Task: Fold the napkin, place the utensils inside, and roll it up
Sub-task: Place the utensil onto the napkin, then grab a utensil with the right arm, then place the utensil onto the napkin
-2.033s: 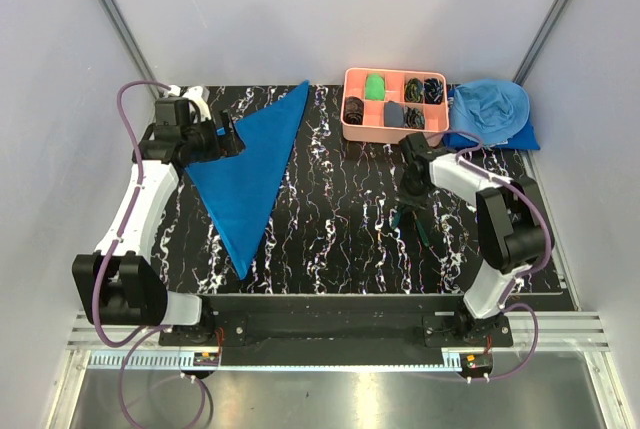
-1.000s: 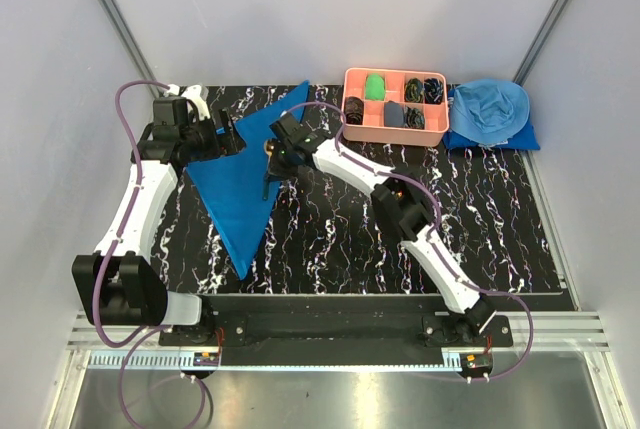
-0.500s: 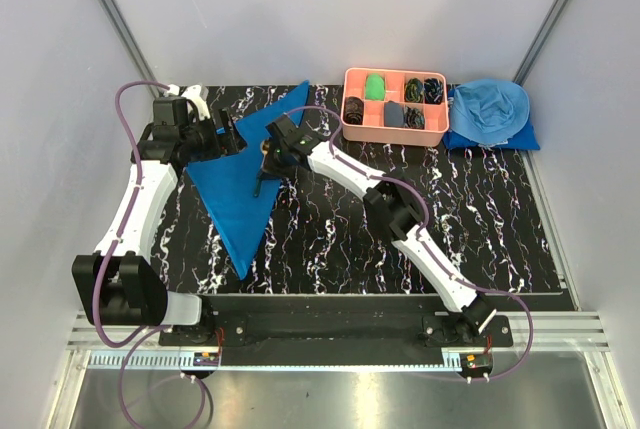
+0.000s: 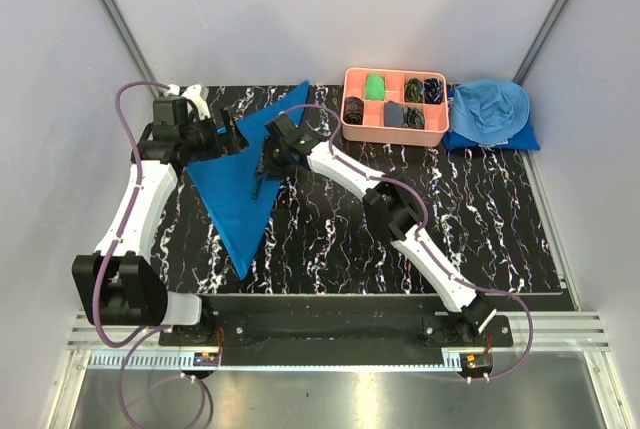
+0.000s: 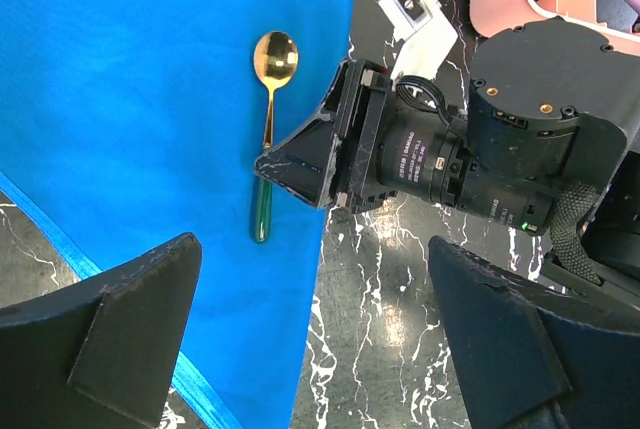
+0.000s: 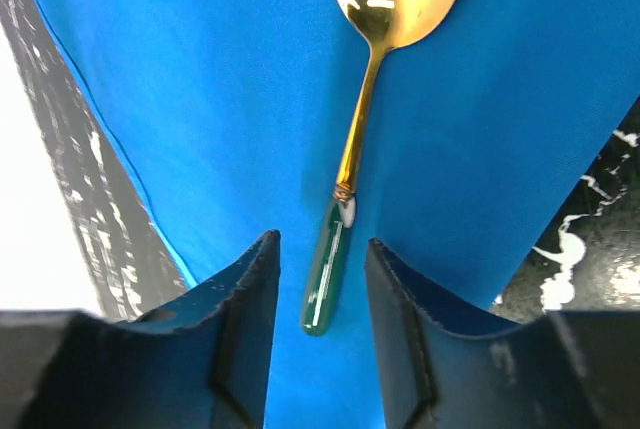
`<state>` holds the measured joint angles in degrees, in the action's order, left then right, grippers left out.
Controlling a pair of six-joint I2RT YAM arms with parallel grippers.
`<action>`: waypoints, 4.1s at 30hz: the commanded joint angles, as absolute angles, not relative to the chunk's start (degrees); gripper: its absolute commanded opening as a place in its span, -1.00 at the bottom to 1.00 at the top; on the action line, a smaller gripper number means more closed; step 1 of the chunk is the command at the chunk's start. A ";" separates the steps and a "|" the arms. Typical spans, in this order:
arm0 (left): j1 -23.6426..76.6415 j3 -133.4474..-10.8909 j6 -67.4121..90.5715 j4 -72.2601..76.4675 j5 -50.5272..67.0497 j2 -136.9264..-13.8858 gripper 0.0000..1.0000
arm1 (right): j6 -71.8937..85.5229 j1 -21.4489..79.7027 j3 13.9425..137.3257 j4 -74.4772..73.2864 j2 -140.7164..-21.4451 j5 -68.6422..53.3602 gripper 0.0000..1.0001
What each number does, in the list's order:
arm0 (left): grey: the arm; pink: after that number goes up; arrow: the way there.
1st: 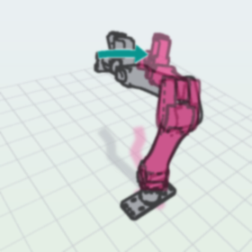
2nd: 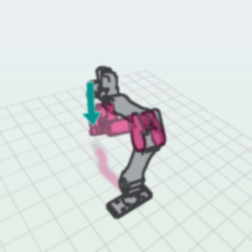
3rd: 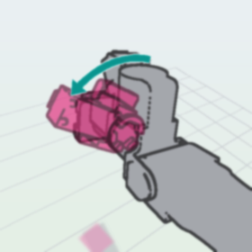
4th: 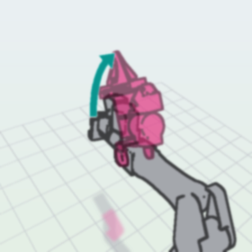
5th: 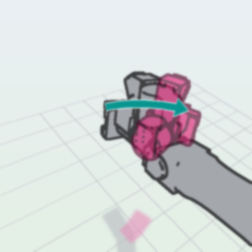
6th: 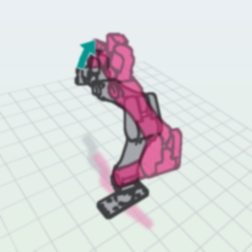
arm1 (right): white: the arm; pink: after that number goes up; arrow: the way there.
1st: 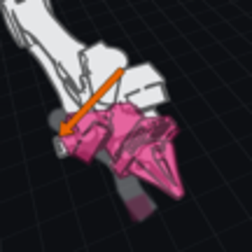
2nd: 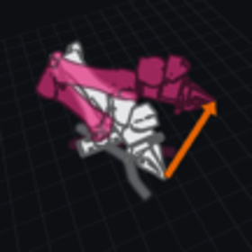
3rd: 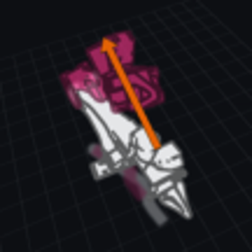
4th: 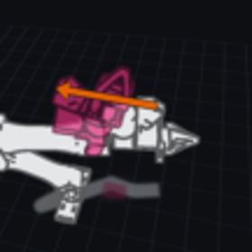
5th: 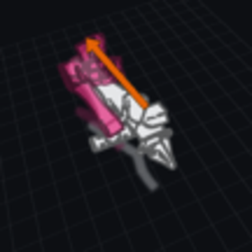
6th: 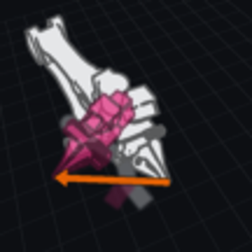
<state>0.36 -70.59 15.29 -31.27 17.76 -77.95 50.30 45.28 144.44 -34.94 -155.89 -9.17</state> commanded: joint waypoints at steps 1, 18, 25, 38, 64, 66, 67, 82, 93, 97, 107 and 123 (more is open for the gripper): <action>0.00 -71.10 15.64 -27.95 16.70 -75.50 0.97 | 42.64 45.26 145.11 -34.37 -148.02 -9.93 0.03; 0.00 -69.87 15.73 -26.55 13.98 -74.09 0.97 | 23.91 22.68 64.53 -30.75 -87.47 -5.84 0.23; 0.00 -69.70 15.64 -26.37 14.41 -75.23 0.97 | 24.79 12.31 55.82 -38.41 -83.50 -2.28 0.34; 0.09 -69.79 15.12 -26.37 14.85 -76.20 0.98 | 23.38 10.81 53.70 -37.62 -92.55 -3.08 0.33; 0.18 -64.07 13.89 -26.98 12.92 -66.27 0.97 | 28.82 20.03 55.19 -35.86 -93.52 -9.84 -1.00; 0.18 -63.72 13.80 -26.90 12.57 -65.57 0.97 | 31.80 24.14 57.03 -35.16 -93.60 -9.32 -1.00; 0.18 -63.55 13.80 -26.81 12.48 -65.39 0.97 | 32.86 25.65 57.82 -34.29 -93.78 -9.14 -1.00; 0.09 -63.19 14.59 -26.02 14.41 -64.51 0.97 | 42.80 45.43 96.30 -29.62 -118.54 -7.29 -1.00; 0.09 -62.93 15.91 -25.23 18.19 -65.74 0.97 | 45.17 47.55 119.17 -29.71 -137.54 -8.79 -1.00; -1.13 -62.75 16.35 -24.96 18.81 -66.27 0.97 | 46.40 47.46 124.71 -30.06 -141.50 -8.61 -1.00; -1.67 -62.75 16.26 -24.96 18.63 -66.18 0.97 | 49.04 47.55 134.20 -33.48 -148.70 -6.77 -1.00; -1.67 -62.75 16.35 -24.96 19.07 -66.36 0.97 | 47.81 46.50 137.99 -37.27 -151.79 -5.45 -0.96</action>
<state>-1.45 -63.11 16.14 -28.14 17.78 -66.50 48.07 47.31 135.09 -35.92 -150.91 -7.09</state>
